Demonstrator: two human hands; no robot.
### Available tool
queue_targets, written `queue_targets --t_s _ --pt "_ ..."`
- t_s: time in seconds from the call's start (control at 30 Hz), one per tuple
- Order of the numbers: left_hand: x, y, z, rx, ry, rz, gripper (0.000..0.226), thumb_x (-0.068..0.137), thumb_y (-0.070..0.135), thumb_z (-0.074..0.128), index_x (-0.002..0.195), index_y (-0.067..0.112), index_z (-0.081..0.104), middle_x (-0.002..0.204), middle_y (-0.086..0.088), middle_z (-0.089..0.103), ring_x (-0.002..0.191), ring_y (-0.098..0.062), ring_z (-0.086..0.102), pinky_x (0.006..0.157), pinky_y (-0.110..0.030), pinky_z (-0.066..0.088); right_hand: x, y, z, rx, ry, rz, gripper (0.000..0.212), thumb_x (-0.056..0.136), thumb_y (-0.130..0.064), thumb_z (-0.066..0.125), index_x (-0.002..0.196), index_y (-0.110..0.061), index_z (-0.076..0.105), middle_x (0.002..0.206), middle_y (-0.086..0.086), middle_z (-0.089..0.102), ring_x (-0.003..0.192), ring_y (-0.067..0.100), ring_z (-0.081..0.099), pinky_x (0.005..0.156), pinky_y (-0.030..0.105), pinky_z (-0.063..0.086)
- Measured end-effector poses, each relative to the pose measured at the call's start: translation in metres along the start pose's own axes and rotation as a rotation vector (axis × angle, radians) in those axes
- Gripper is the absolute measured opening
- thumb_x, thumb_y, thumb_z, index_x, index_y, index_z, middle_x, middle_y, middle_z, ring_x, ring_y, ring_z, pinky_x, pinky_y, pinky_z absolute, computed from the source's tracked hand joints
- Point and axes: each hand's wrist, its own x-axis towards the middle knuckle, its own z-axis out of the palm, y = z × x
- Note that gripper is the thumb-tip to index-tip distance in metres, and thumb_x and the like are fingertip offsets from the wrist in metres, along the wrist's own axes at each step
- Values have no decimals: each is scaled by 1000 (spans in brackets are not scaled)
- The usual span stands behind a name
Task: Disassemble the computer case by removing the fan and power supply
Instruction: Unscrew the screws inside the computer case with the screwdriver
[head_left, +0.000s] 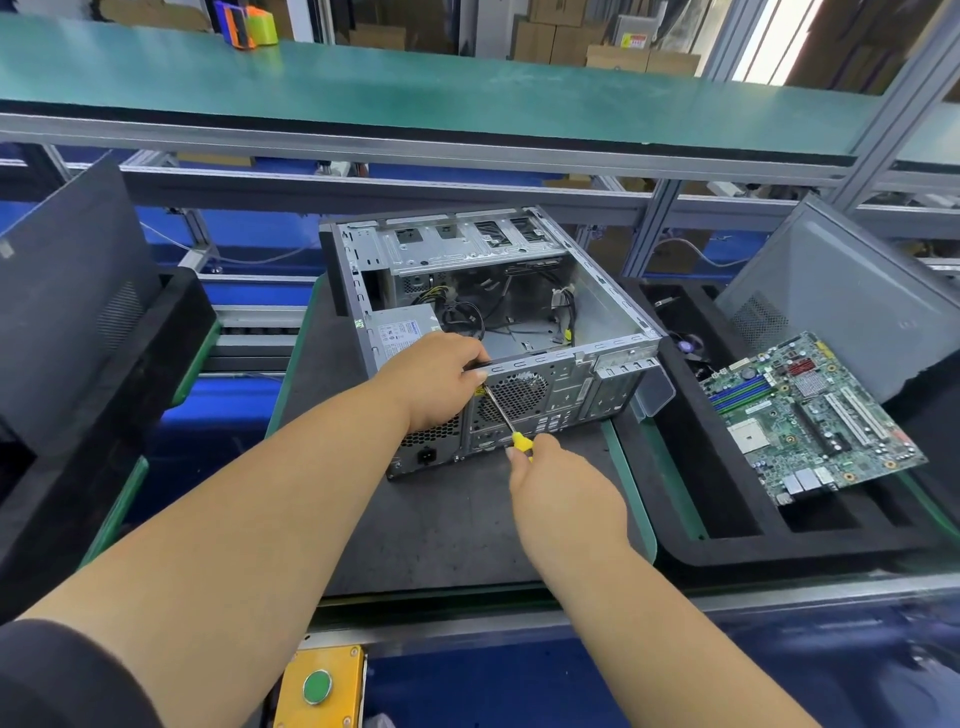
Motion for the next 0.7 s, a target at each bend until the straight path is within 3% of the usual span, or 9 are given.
queue_targets --t_s 0.1,0.17,0.23,0.33,0.43,0.57,0.7 --pt "0 0 -1 9 -2 6 23 100 27 47 117 20 61 115 1 60 105 -15 46 89 -30 38 1 -2 4 -103 53 -49 32 105 -45 27 105 -19 45 72 -7 44 68 19 46 48 31 25" --pt "0 0 -1 9 -4 5 24 100 27 47 119 19 61 116 1 59 109 -17 47 90 -31 38 4 1 4 23 -2 -45 32 104 -45 29 94 -19 42 75 -7 49 69 19 47 53 33 29" --pt "-1 0 -2 8 -9 1 24 100 27 47 119 20 60 117 1 59 110 -17 47 92 -32 39 7 6 2 347 -153 10 36 103 -44 34 87 -15 47 74 -3 53 65 18 48 56 32 34" --pt "-1 1 -1 10 -14 0 24 100 28 47 119 20 60 117 0 59 110 -18 47 92 -33 40 8 9 2 818 -357 151 31 103 -36 41 95 -13 59 61 1 57 49 13 49 52 24 41" --pt "0 1 -1 5 -12 -1 23 100 28 48 117 20 61 115 1 59 109 -18 48 90 -32 40 6 9 1 1207 -531 244 31 103 -32 44 93 -9 61 54 2 51 42 12 42 46 23 37" --pt "0 0 -1 10 -14 -6 23 100 28 48 118 21 60 115 2 58 110 -17 47 93 -35 41 7 12 -2 1890 -856 442 46 99 -42 44 81 -3 62 51 1 37 37 11 29 41 23 26" --pt "0 0 -1 7 -15 -4 22 100 28 48 117 22 60 111 4 57 105 -14 44 91 -34 41 6 9 2 1949 -856 448 42 100 -37 40 78 -7 58 47 -2 32 34 10 25 39 23 21"
